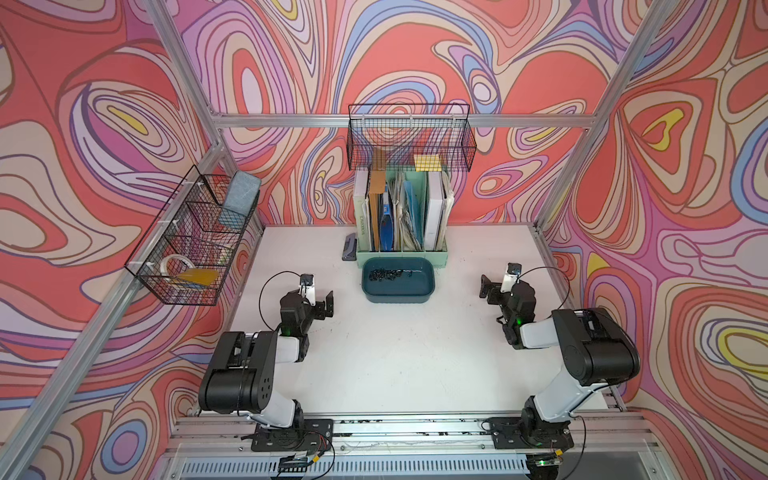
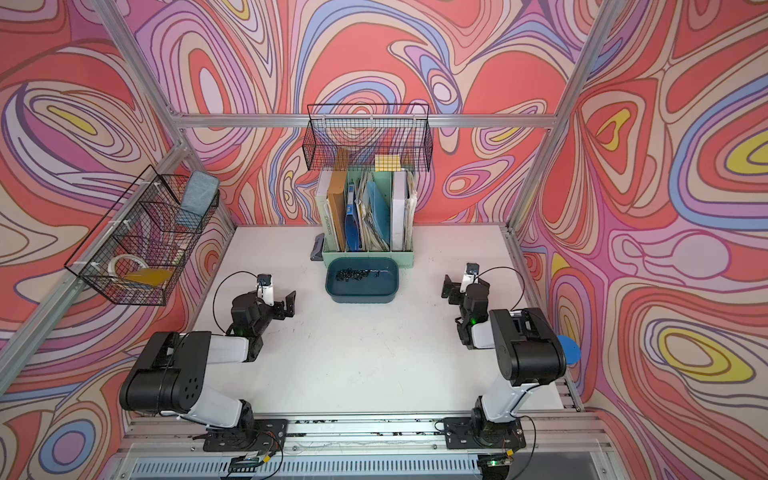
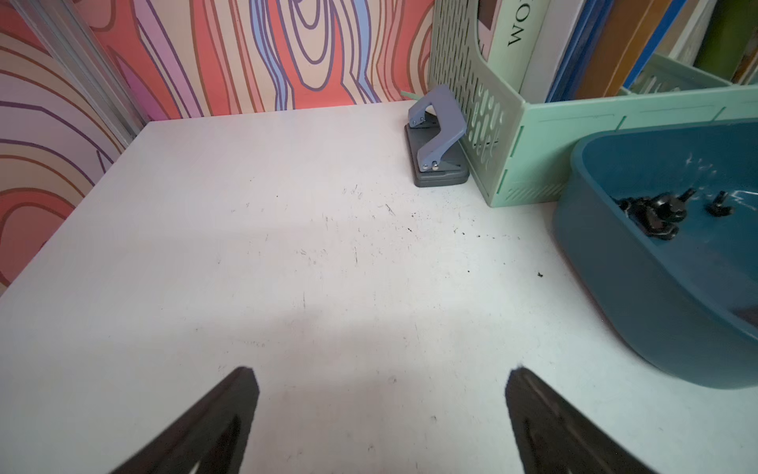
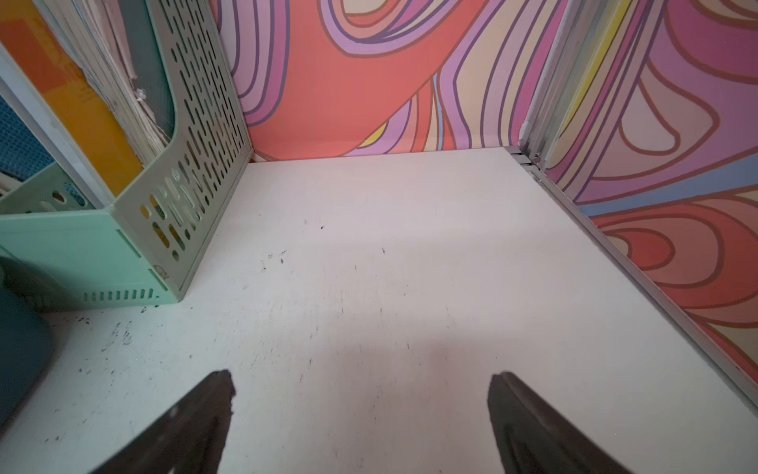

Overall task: Take out the wing nut from the storage box
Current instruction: Move the storage box to the center of the board.

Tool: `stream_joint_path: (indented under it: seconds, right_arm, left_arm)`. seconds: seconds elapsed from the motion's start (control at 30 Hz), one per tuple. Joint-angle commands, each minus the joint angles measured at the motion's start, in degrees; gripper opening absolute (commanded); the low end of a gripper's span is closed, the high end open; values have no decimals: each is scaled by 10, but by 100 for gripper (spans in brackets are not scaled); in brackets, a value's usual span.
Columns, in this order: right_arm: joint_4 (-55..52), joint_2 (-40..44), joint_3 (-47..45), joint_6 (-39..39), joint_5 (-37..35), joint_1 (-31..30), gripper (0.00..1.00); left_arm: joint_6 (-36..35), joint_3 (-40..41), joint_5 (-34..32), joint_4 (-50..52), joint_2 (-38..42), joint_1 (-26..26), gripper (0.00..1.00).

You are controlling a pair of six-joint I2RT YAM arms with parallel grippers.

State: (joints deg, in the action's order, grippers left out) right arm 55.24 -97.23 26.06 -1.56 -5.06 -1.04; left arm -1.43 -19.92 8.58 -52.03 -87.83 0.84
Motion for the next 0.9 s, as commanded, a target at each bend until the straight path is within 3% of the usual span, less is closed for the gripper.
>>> stream_joint_path:
  seconds: [0.0, 0.7, 0.87]
  right_arm:
    - [-6, -2, 8, 3, 2, 3, 98]
    - [-7, -2, 8, 3, 2, 3, 98]
    - [-8, -2, 8, 2, 3, 3, 98]
  left_arm:
    - [8, -9, -5, 6, 0, 3, 99]
    - [7, -11, -5, 8, -1, 3, 99]
    - [28, -21, -62, 30, 0, 3, 99]
